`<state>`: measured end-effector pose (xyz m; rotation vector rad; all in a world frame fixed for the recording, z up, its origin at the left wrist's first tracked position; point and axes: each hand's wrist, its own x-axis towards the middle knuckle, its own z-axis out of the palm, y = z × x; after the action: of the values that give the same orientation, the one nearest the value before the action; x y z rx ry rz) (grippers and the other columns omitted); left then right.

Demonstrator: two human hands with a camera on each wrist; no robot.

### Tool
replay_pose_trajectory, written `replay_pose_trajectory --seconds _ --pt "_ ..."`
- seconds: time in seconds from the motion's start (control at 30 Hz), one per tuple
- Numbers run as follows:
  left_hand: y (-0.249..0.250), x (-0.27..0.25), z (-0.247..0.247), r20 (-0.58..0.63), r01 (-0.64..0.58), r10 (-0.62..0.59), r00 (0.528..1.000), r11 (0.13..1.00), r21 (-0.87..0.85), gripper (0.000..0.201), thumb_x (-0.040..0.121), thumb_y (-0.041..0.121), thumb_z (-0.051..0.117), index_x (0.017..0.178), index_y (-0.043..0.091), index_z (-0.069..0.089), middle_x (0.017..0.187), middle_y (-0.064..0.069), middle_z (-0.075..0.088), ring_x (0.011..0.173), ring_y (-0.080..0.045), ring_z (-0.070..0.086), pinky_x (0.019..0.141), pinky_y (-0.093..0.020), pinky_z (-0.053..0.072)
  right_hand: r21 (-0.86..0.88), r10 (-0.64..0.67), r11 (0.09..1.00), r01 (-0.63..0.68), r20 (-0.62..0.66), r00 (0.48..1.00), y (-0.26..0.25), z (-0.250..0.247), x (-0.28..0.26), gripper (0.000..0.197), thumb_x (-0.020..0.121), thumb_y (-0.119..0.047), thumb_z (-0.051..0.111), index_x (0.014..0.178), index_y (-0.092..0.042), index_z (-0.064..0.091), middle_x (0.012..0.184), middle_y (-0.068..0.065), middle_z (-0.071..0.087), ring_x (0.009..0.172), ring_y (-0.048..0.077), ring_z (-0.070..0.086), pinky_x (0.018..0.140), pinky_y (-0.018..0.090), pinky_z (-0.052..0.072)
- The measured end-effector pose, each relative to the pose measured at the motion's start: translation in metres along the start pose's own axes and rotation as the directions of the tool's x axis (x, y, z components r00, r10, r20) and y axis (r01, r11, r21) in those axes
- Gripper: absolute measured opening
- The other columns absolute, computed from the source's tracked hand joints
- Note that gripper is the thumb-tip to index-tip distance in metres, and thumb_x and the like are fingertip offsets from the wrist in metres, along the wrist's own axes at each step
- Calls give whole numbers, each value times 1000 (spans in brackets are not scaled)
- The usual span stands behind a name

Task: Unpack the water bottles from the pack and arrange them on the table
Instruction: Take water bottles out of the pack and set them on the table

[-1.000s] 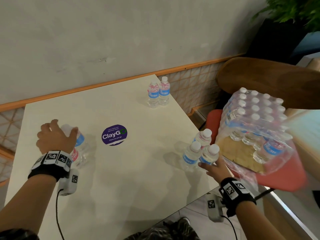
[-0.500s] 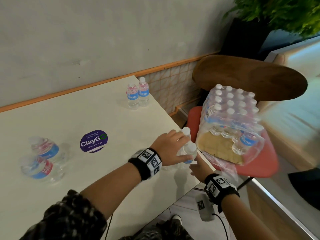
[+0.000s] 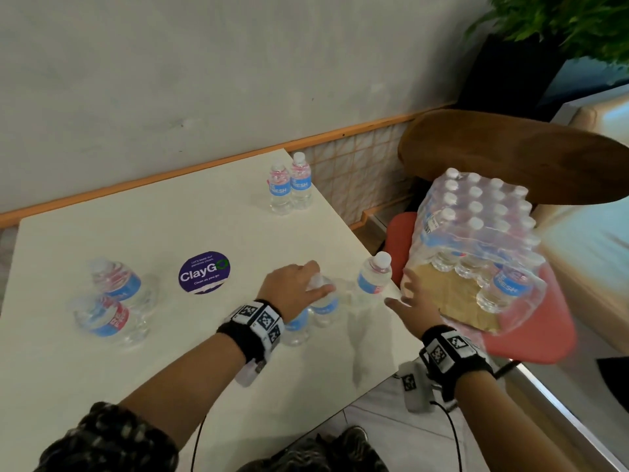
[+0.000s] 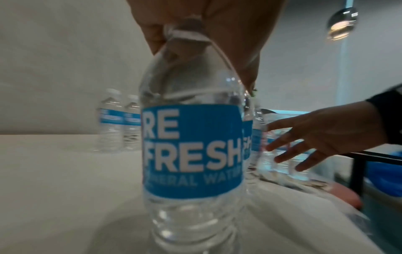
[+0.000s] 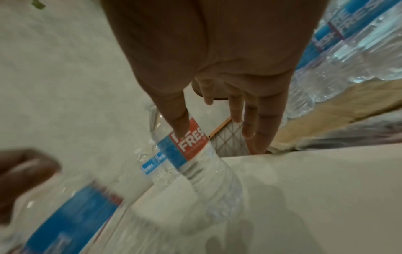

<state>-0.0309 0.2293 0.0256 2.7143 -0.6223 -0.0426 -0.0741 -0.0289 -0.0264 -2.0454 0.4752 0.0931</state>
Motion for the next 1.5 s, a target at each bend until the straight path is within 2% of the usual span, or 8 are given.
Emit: replay_pose_trajectory --seconds 0.17,0.3,0.43,0.7,0.97,1.1,1.27,1.5 --pt "-86 -27 -36 -95 305 -306 947 952 -21 44 89 54 51 106 14 52 82 -6 61 79 -28 60 63 -31 39 12 -160 987 160 9 987 -25 -4 8 71 85 -17 68 144 -18 31 144 8 40 130 26 40 109 40 35" --pt "-148 -44 -59 -188 486 -468 863 872 59 45 92 48 51 115 10 52 99 -17 66 90 -34 62 68 -36 43 -59 -254 965 255 27 967 -35 3 11 45 89 -17 63 131 -22 47 114 1 59 97 19 54 78 18 42" --pt "-189 -54 -69 -248 567 -534 808 819 83 46 94 47 47 117 8 51 107 -18 63 92 -37 60 71 -40 46 48 -215 976 214 14 977 -30 13 17 39 90 -21 61 128 -26 50 112 -4 59 90 12 52 75 27 45" --pt "-200 -44 -71 -268 709 -666 696 697 107 38 97 39 40 122 10 44 112 -20 52 92 -43 59 68 -44 43 144 -134 981 126 48 990 -28 16 13 39 92 -19 58 128 -29 47 118 -3 56 99 18 56 75 35 53" --pt "-197 -40 -88 -172 800 -788 591 546 248 50 92 47 46 130 15 42 124 -18 43 110 -42 49 89 -48 42 158 -125 981 112 73 990 -27 18 8 45 90 -22 60 132 -31 45 121 -5 56 96 7 55 74 32 52" --pt "-165 -34 -89 -323 711 -637 700 662 235 53 88 40 58 128 9 44 132 -21 37 114 -42 40 85 -51 43 175 -110 980 97 65 992 -27 19 9 46 89 -24 62 131 -31 46 120 -6 57 102 16 57 74 31 52" --pt "-61 1 -47 -206 173 -180 962 984 -51 64 82 41 65 138 18 43 136 -8 38 122 -32 38 92 -48 47 193 -100 978 82 86 991 -36 31 4 44 88 -19 64 127 -31 47 111 -10 56 104 16 55 74 20 48" --pt "60 52 21 237 -51 112 965 967 -249 87 72 53 72 145 35 27 148 4 28 131 -19 37 105 -39 39 55 108 993 -106 -53 993 -1 -36 14 57 86 -17 67 138 -16 43 141 10 44 125 28 47 96 29 38"
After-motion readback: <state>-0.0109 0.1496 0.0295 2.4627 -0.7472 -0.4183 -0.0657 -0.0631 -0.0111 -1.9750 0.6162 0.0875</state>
